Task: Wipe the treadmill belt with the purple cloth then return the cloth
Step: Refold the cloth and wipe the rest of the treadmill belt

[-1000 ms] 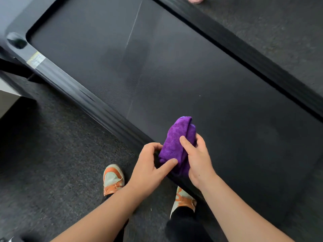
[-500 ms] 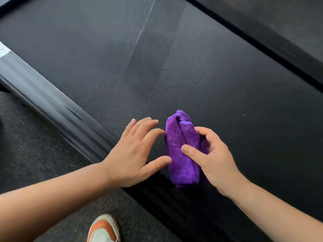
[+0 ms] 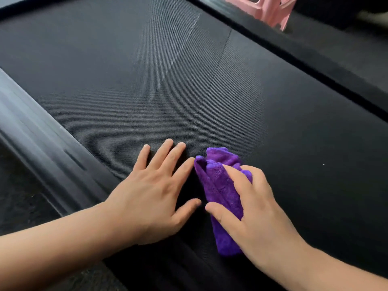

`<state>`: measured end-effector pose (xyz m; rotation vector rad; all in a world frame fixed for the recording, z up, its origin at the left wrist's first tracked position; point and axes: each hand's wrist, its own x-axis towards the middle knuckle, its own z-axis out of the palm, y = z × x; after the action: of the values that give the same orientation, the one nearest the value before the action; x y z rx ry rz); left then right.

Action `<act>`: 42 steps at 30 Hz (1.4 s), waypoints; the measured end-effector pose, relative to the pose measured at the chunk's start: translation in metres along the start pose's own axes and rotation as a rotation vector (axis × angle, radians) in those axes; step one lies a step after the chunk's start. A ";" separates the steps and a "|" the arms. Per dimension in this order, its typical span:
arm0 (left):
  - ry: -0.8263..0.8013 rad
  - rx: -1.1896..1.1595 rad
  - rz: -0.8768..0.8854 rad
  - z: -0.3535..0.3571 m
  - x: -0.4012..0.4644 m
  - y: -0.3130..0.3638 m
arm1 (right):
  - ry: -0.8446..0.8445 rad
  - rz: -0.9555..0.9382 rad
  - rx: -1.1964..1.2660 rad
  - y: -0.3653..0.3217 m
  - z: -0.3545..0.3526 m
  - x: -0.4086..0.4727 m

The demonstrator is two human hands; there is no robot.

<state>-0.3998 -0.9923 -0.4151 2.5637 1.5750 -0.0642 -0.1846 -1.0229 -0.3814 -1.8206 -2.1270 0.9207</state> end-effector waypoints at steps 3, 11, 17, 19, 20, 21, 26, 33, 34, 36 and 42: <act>-0.003 -0.016 -0.018 -0.002 0.000 0.000 | 0.065 -0.106 -0.067 0.002 -0.003 0.009; 0.010 -0.050 -0.010 -0.002 -0.001 -0.001 | 0.131 -0.197 -0.147 0.007 -0.004 0.043; -0.012 -0.055 -0.025 -0.003 0.000 -0.001 | 0.072 -0.244 -0.154 0.016 -0.005 0.027; -0.008 -0.069 -0.027 -0.003 -0.001 -0.001 | 0.045 -0.276 -0.182 0.020 -0.008 0.019; -0.006 -0.073 -0.027 -0.003 -0.001 -0.001 | 0.044 -0.276 -0.194 0.022 -0.012 0.018; -0.004 -0.072 -0.029 -0.003 -0.001 -0.001 | 0.049 -0.262 -0.199 0.024 -0.015 0.019; -0.007 -0.058 -0.035 -0.004 0.000 0.000 | 0.211 -0.190 -0.199 0.016 -0.014 0.056; 0.035 -0.094 -0.018 -0.005 0.000 -0.008 | 0.164 -0.261 -0.146 0.003 -0.001 0.048; 0.045 -0.088 -0.014 -0.005 -0.001 -0.011 | 0.138 -0.278 -0.147 0.005 -0.001 0.040; 0.053 -0.069 -0.018 -0.005 -0.003 -0.016 | 0.083 -0.320 -0.163 0.009 0.000 0.021; 0.042 -0.048 -0.057 -0.007 -0.005 -0.017 | 0.073 -0.289 -0.260 0.012 -0.007 0.017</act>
<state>-0.4176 -0.9879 -0.4090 2.4999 1.6442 0.0218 -0.1752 -1.0037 -0.3866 -1.5597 -2.4705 0.5239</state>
